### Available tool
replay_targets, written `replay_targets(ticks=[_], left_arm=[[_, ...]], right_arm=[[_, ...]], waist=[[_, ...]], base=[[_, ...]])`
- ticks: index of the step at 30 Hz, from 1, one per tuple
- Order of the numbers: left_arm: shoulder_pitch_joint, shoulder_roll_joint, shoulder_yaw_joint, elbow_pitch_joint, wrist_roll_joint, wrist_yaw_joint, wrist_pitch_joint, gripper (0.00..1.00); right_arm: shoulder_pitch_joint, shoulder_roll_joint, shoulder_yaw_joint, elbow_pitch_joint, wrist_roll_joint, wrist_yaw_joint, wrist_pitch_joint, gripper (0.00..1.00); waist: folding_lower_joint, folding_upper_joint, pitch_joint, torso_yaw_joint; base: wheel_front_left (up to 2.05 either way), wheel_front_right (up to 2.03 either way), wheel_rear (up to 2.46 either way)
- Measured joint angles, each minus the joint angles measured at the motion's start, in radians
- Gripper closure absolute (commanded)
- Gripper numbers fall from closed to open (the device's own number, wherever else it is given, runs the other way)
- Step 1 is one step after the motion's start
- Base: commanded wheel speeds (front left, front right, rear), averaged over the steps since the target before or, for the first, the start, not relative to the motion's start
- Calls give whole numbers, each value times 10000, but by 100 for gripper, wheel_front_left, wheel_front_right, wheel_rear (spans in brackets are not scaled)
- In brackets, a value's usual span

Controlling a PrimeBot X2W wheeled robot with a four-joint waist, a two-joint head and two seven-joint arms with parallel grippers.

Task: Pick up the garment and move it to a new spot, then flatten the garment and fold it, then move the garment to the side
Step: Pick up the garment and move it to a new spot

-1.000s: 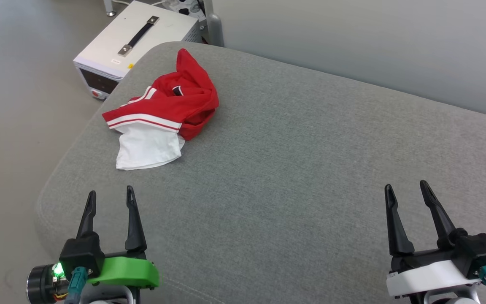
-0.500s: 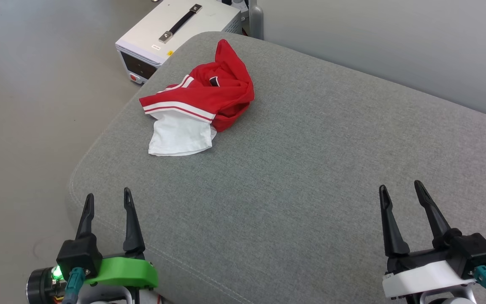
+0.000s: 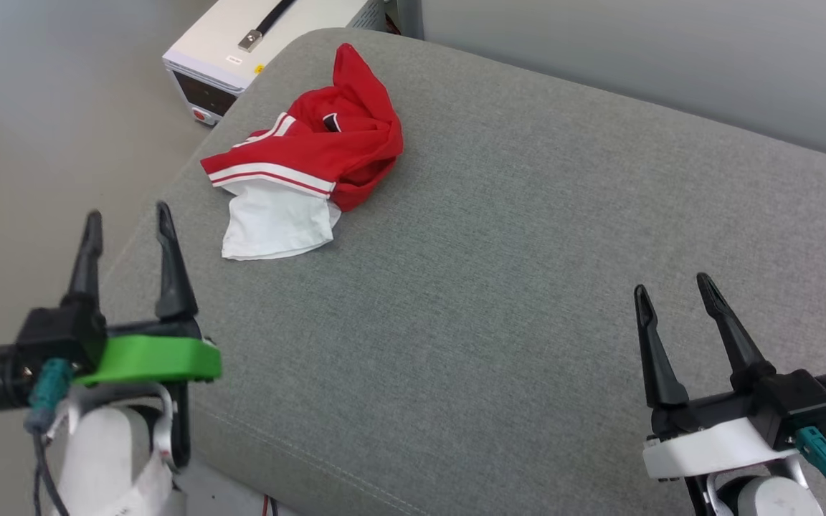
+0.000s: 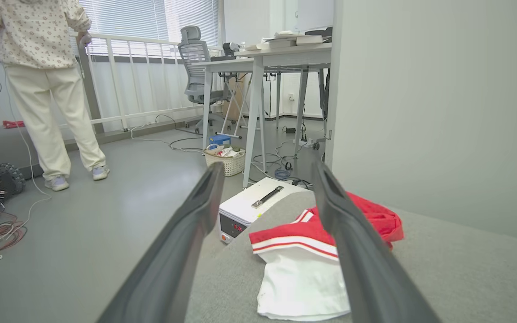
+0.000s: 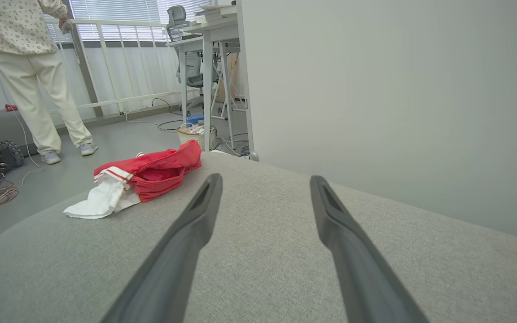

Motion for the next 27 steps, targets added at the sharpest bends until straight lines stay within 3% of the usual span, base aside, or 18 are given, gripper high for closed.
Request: replay_targets(ticks=[8, 14, 17, 22, 27], left_arm=[[-2811, 959, 1080, 1060, -407, -1064, 2, 0], [-4608, 2288, 453, 2587, -681, -1275, 0, 0], [-5329, 3037, -566, 3453, -1260, -1310, 408, 0], [-6531, 3958, -2508, 4395, -3645, -1317, 2723, 0], [-7317, 4767, -3845, 5154, -5808, -1317, 5902, 0]], right_arm=[[-640, -234, 92, -305, -272, 0, 0, 0], [-1014, -418, 31, -637, -332, 0, 0, 0], [-1120, -506, 35, -748, -334, 0, 0, 0], [-1292, -610, -21, -917, -405, 0, 0, 0], [-1595, -738, 46, -959, -431, 0, 0, 0]], waist=[[1, 0, 920, -643], [1, 0, 1674, -1113], [1, 0, 2019, -1320], [2, 0, 2571, -1577], [1, 0, 3040, -1776]], base=[[0, 0, 0], [0, 0, 0], [0, 0, 0], [0, 0, 0], [0, 0, 0]])
